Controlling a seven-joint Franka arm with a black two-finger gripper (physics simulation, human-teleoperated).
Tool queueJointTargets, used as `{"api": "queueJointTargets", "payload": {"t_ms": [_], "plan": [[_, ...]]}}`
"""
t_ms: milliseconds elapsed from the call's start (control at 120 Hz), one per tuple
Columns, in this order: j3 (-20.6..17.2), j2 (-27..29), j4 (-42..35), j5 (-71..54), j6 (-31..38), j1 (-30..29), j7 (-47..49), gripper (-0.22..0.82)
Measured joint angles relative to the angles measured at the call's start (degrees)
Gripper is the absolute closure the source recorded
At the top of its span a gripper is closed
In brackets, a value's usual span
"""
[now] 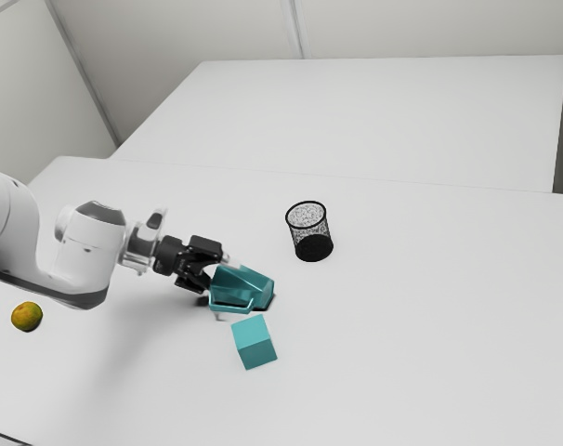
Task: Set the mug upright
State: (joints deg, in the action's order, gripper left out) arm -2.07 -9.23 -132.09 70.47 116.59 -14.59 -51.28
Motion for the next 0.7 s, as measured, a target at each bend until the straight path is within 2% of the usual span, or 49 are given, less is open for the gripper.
{"api": "queueJointTargets", "payload": {"t_ms": [375,525,700], "plan": [[-0.1,0.2,0.1,0.0,0.1,0.4,-0.2,0.58],[-0.1,0.5,0.1,-0.1,0.2,0.4,-0.1,0.68],[-0.1,2.3,0.0,-0.3,0.2,0.4,0.0,0.75]]}}
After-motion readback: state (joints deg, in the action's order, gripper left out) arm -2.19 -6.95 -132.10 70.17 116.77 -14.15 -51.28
